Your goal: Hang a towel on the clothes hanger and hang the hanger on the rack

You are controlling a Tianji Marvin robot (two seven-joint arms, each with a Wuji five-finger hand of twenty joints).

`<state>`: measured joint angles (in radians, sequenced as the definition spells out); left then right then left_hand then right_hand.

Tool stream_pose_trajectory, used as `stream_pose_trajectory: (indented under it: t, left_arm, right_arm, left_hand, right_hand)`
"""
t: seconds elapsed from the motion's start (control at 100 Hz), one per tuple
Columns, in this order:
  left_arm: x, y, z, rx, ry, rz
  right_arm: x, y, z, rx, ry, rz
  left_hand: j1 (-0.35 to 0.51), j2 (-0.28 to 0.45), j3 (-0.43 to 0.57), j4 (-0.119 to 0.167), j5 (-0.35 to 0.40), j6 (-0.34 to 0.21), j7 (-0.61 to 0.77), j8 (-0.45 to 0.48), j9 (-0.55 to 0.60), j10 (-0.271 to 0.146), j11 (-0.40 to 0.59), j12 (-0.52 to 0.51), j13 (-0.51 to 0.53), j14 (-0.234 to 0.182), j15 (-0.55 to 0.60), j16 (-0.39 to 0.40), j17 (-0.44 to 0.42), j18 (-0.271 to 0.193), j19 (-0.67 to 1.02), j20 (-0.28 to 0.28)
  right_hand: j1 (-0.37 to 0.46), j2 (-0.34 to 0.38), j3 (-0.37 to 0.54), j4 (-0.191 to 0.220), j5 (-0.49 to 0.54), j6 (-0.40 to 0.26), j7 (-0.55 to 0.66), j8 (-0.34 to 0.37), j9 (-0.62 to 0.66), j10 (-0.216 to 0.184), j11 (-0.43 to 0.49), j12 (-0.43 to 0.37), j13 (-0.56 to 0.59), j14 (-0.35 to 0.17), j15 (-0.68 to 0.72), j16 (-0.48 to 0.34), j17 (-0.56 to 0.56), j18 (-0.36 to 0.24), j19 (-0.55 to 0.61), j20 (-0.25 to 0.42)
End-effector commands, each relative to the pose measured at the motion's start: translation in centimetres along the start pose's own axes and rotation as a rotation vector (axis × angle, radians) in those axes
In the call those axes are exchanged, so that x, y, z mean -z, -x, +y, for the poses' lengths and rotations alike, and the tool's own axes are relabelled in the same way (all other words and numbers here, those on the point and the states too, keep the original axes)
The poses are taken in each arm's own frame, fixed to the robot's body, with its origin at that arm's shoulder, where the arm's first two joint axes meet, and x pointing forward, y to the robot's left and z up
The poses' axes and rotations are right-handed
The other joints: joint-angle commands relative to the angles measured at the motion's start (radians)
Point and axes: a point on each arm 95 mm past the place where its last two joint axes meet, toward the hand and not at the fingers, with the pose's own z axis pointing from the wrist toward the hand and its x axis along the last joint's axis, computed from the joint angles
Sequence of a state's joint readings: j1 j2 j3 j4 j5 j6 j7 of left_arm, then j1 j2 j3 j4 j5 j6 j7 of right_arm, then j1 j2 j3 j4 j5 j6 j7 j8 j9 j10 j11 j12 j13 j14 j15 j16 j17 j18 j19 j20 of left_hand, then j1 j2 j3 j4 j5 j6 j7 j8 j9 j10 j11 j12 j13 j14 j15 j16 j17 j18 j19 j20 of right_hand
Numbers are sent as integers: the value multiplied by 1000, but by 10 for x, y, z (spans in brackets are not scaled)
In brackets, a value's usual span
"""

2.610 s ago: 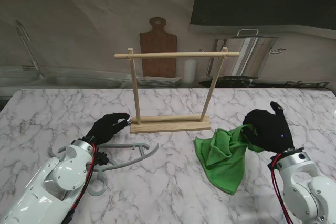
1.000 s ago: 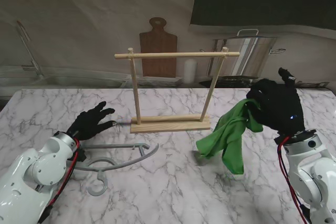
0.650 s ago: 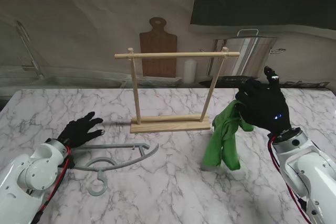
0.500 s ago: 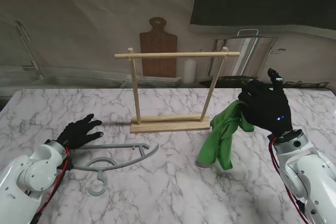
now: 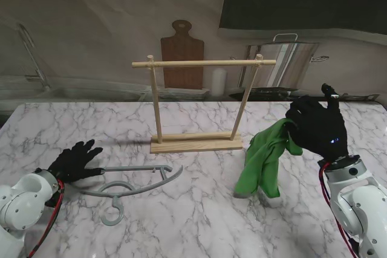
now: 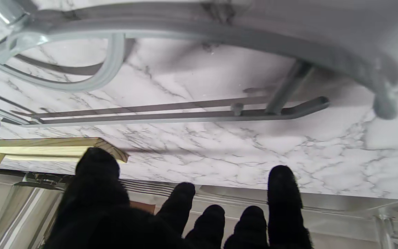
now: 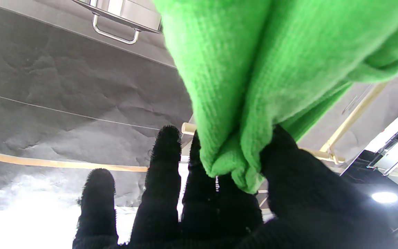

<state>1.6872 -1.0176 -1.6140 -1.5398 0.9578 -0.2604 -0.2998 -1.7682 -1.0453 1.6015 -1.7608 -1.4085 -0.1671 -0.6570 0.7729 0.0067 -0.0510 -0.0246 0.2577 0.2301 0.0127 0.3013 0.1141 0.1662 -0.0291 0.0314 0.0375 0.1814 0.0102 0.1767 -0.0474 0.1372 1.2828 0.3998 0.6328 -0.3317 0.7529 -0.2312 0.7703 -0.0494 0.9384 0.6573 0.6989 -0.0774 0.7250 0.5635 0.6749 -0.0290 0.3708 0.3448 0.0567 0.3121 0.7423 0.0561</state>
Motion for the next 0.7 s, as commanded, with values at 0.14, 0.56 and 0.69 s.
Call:
stream_pose_trajectory:
  t: [0.14,0.56,0.69]
  left_arm:
    - [8,11,12,-9,56,1]
    - [10,12,26,-105,151,-25]
    - [5,11,30,-111,163,-23]
  right_arm:
    - [2,0,0,1,-2,-21]
    - [2,-1,-6,-11,-11,-39]
    - [1,-2,-8,-16,-15,-42]
  left_hand:
    - [-124,-217,9,-1,-118,-28,-40,-101,-39,22,-10,-19,-11,-12,-3,-27,9,-2,-1212,-26]
    - [-111,-318,27,8,-124,-79,-35,-160,-40,32,-10,-19,-36,0,-39,-148,-5,27,-1303,-291]
    - [-103,-328,28,10,-125,-48,-37,-161,-40,40,-10,-20,-35,3,-38,-144,-2,17,-1295,-292]
  right_hand:
    - [29,73,23,-10,32,-97,73,13,-4,13,9,-1,-1,-5,-2,5,-14,13,2,6]
    - [34,81,12,-8,26,-94,74,23,-7,14,10,0,-1,-4,0,6,-24,17,-6,3]
    - [34,84,10,-8,25,-93,73,24,-8,15,10,0,-2,-3,-1,6,-25,17,-8,1]
